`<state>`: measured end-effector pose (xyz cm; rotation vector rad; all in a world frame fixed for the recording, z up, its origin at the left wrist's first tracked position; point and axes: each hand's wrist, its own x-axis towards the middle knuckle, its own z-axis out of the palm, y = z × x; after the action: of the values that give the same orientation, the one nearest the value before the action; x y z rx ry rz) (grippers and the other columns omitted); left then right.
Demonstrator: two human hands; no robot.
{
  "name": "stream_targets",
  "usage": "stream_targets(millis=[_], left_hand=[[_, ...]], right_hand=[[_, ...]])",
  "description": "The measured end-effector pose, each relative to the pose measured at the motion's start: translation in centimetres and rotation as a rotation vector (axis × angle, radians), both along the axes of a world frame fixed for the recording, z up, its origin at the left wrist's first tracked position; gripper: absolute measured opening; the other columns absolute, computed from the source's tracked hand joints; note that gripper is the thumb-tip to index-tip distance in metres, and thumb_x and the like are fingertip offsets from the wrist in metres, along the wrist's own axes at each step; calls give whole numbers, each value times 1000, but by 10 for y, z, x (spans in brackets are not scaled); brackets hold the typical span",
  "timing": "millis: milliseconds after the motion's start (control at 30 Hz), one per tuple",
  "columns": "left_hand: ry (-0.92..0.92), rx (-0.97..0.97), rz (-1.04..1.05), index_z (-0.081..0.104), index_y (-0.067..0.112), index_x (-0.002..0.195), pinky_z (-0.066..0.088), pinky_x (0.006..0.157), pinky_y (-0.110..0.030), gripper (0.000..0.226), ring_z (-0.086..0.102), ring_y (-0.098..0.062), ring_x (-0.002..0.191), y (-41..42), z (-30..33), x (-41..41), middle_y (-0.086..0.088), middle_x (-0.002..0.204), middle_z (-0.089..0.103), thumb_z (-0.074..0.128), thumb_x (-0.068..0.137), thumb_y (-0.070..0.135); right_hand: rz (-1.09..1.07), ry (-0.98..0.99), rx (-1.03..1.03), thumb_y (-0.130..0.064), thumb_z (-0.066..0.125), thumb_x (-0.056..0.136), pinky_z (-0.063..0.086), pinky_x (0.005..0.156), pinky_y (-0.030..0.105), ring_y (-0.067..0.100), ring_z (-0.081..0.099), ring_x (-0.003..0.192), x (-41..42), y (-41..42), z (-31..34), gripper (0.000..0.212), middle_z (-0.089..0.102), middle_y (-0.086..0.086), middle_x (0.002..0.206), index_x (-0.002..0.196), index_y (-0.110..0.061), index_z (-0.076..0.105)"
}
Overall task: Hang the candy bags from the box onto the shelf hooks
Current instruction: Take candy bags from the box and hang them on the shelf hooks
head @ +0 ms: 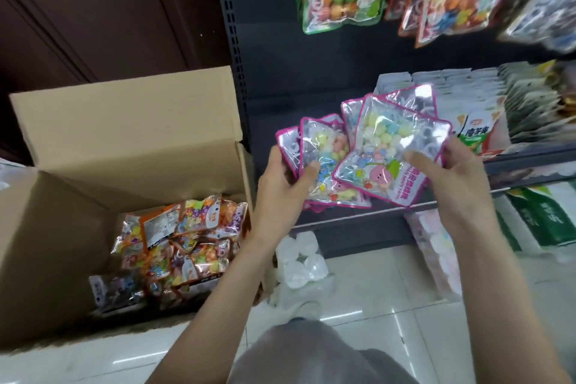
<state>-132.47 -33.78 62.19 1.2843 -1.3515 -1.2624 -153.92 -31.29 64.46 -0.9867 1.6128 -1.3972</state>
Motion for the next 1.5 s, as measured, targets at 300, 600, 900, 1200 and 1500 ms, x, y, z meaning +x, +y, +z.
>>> stream_targets(millis=[300, 600, 900, 1200, 1500], left_hand=[[130, 53, -48, 40, 25, 124, 52, 72, -16, 26, 64, 4, 94, -24, 18, -27, 12, 109, 60, 47, 100, 20], [49, -40, 84, 42, 31, 119, 52, 70, -12, 57, 63, 7, 94, -23, 34, -72, 19, 106, 61, 73, 71, 39], [-33, -104, 122, 43, 33, 114, 54, 71, -14, 53, 63, 9, 92, -30, 38, -98, 19, 103, 62, 77, 74, 28], [-54, -139, 322, 41, 34, 116, 53, 67, -15, 61, 66, 5, 89, -19, 47, -55, 17, 102, 64, 75, 66, 37], [-124, -200, 383, 44, 44, 107, 54, 75, -20, 52, 67, 3, 88, -14, 43, -28, 21, 94, 69, 79, 75, 23]], right_hand=[[174, 11, -57, -6, 58, 94, 55, 75, 30, 17, 68, 99, -28, -35, 9, 24, 71, 3, 107, 116, -16, 61], [134, 151, -169, -7, 64, 91, 55, 80, 28, 9, 67, 90, -54, -46, 15, 18, 74, -3, 95, 104, -18, 70], [52, 305, -319, -15, 60, 95, 48, 76, 20, 1, 62, 83, -87, -51, 17, 21, 67, -17, 83, 87, -35, 61], [131, 805, -573, -17, 53, 95, 35, 68, 5, -1, 52, 80, -61, -72, 71, 21, 60, -13, 89, 110, -10, 66], [497, 392, -534, -17, 76, 79, 49, 74, 20, 0, 66, 82, -21, -107, 112, 23, 69, -20, 77, 92, -29, 63]])
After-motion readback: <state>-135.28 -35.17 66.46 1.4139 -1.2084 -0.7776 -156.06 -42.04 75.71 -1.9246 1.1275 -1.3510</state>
